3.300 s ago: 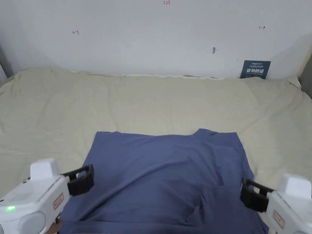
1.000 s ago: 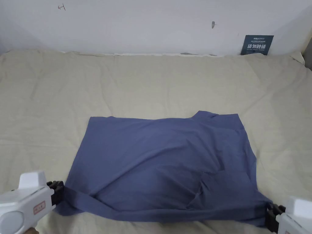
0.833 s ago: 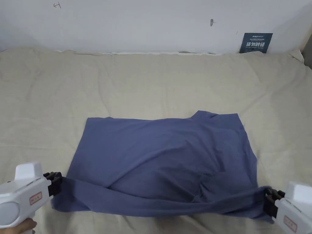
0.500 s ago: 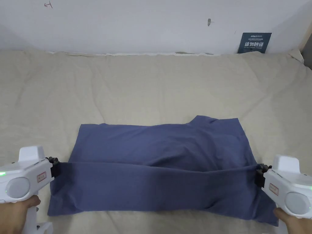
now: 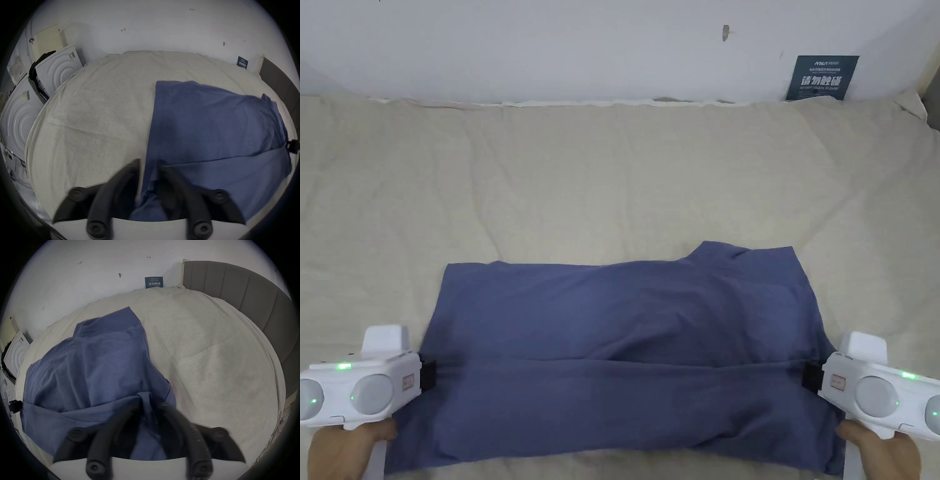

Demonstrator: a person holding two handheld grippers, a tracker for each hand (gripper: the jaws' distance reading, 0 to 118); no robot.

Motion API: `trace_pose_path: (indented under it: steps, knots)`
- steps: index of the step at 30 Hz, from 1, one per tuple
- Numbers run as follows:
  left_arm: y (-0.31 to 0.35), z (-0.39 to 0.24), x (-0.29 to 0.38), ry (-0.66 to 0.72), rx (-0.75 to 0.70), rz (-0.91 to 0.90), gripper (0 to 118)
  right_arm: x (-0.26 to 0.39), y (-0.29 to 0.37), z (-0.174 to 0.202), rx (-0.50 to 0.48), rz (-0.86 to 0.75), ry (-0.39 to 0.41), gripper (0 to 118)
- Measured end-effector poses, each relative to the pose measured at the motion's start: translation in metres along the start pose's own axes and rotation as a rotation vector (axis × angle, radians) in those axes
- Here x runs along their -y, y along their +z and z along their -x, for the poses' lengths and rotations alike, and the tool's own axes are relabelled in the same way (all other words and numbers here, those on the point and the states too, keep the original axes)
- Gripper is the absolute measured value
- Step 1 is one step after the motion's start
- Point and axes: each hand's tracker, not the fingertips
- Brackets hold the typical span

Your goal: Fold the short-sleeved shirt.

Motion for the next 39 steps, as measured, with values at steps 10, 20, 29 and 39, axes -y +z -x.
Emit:
trace_pose_path:
  steps: [10, 20, 29, 39]
  knots:
    - [0.167, -0.023, -0.008, 0.085, 0.180, -0.418, 114, -0.004, 0.169, 0.017, -0.093, -0.463, 0.110, 105]
    - [0.262, -0.061, 0.065, 0.019, 0.097, -0.775, 91, 0.065, 0.288, 0.028, -0.056, -0.775, 0.192, 92]
    - [0.255, -0.059, 0.089, 0.008, 0.123, -0.726, 0, 0.078, 0.288, 0.031, -0.035, -0.763, 0.213, 1]
    - [0.158, -0.002, 0.056, 0.008, 0.127, -0.193, 1, 0.062, 0.268, 0.025, -0.023, -0.713, 0.193, 2]
